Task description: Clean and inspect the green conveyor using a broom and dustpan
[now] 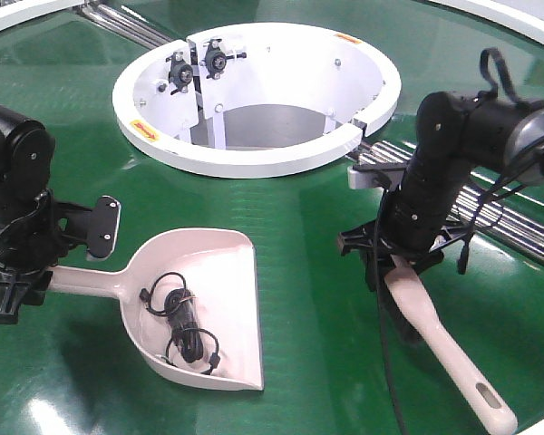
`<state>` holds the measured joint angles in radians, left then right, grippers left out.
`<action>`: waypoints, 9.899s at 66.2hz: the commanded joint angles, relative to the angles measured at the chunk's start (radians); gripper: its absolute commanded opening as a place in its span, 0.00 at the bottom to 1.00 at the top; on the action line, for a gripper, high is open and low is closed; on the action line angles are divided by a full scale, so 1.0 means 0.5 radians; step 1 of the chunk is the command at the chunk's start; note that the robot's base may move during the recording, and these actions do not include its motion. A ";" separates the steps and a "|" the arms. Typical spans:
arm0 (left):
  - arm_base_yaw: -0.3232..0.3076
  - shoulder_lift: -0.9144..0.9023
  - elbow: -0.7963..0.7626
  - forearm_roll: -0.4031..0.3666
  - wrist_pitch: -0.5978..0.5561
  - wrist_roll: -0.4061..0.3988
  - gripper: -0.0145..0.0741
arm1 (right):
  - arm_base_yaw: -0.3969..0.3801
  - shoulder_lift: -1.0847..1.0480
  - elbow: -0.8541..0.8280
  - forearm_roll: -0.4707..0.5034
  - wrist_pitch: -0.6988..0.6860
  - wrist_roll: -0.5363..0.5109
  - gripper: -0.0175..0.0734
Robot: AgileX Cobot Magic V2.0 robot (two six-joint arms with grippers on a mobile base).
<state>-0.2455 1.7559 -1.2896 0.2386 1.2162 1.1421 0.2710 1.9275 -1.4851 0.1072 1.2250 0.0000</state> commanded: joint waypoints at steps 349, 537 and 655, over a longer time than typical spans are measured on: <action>-0.018 -0.080 -0.058 -0.082 -0.132 -0.009 0.94 | -0.010 -2.526 1.706 0.155 -1.730 -0.385 0.18; -0.018 -2.353 1.716 -1.175 -2.196 -1.661 0.14 | -0.010 -2.605 2.497 0.159 -2.750 -0.466 0.19; 0.588 -3.567 2.681 -0.391 -2.239 -2.244 0.14 | -0.010 -2.605 2.497 0.159 -2.743 -0.466 0.19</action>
<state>0.0458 -0.0123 0.0272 0.0500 0.1769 0.0217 0.2681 0.6276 -0.2105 0.1876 -0.0720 -0.2288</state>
